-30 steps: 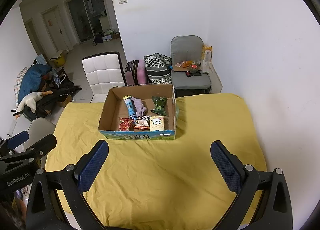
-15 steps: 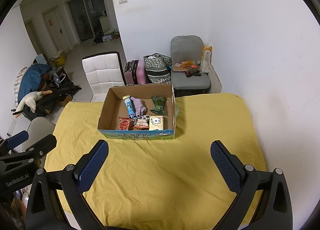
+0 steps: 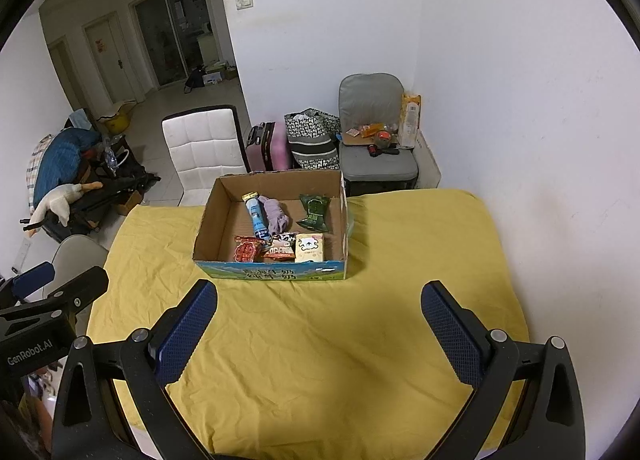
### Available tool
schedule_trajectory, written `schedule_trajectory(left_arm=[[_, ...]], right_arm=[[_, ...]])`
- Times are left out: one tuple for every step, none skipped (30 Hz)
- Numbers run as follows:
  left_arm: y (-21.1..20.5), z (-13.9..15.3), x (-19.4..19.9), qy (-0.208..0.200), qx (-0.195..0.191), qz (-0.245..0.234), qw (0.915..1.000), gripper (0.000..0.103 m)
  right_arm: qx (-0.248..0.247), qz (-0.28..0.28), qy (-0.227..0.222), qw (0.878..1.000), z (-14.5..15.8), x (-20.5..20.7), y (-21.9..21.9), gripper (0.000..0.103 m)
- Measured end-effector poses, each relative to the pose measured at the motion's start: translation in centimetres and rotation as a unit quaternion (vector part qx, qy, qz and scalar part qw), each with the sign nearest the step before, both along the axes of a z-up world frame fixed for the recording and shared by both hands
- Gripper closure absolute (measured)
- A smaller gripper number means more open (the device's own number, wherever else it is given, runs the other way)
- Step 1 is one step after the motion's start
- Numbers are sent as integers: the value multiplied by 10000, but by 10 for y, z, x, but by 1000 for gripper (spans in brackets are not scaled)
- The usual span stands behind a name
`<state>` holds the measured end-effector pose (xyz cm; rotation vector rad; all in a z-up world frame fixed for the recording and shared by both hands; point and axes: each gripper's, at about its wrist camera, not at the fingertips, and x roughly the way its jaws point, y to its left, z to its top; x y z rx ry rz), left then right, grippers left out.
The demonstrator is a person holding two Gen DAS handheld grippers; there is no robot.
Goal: Organize soft objects
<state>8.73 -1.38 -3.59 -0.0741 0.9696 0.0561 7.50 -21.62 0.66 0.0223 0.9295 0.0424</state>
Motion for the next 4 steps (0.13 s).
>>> schedule_trajectory(left_arm=[[0,0,0,-7,12,9,10000,3],[0,1,0,-15,19,18,10000,3],[0,-1,0,-15,14,26,10000,3],[-1,-1,0,-21,8,29,10000,3]], right_arm=[[7,0,6,10000,0,0,0,0],[15,-4,10,10000,-1,0,-1,0],[10,-7,5,10000,0,0,-1,0],[13,-6,5,10000,0,-1,-1,0]])
